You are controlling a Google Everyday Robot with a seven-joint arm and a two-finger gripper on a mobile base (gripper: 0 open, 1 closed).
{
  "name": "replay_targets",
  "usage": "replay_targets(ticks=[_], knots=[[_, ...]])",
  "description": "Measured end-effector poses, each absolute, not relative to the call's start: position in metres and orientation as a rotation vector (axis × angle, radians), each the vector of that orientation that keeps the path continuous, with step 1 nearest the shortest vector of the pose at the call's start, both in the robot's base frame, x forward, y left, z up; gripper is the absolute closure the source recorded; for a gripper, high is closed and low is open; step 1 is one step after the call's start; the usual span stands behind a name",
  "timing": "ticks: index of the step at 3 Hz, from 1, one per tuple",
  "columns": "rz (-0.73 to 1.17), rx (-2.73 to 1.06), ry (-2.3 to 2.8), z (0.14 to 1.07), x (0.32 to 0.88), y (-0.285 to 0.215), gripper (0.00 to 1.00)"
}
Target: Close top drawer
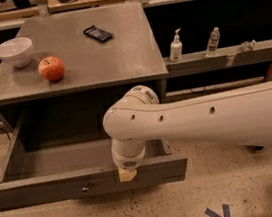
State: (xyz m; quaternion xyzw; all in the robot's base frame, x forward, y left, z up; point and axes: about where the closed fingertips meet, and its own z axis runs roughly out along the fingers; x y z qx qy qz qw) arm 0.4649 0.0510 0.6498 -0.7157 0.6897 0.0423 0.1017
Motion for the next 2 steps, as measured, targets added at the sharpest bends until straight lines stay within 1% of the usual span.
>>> replay_targets(ticks=[1, 2], knots=[[0.099, -2.096, 2.026, 0.66, 0.501, 0.059, 0.47], [0.084, -2.086, 2.021, 0.665, 0.522, 0.063, 0.35]])
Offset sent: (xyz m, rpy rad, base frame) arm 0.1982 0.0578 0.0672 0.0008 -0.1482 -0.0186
